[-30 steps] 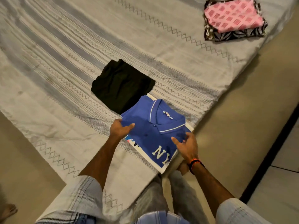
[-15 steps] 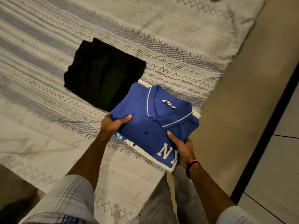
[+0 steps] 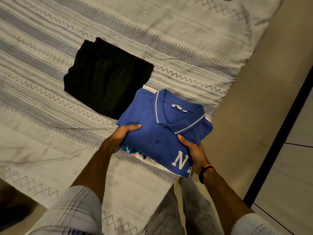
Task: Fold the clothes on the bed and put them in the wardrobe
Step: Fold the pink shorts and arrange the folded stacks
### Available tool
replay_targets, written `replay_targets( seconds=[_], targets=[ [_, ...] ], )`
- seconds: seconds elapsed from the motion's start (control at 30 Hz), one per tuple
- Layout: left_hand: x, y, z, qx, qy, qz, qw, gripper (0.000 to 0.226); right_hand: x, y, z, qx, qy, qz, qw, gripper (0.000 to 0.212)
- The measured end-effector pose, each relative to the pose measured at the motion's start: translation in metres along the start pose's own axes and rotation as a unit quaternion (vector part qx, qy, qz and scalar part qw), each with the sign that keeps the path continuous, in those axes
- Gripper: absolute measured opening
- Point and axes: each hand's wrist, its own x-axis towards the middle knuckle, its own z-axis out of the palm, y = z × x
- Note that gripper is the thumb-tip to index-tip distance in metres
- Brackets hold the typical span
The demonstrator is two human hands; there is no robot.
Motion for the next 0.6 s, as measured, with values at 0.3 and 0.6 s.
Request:
replay_targets(
  seconds=[0.3,0.6],
  targets=[
    [-0.061,0.007,0.025,-0.090,0.006,0.059,0.994,0.053,-0.037,-0.064,-0.015,-0.052,-0.022,-0.064,0.996,0.054],
    [-0.156,0.054,0.072,-0.164,-0.002,0.137,0.977,0.037,-0.089,-0.161,-0.041,-0.069,-0.043,-0.123,0.989,0.051]
  ],
)
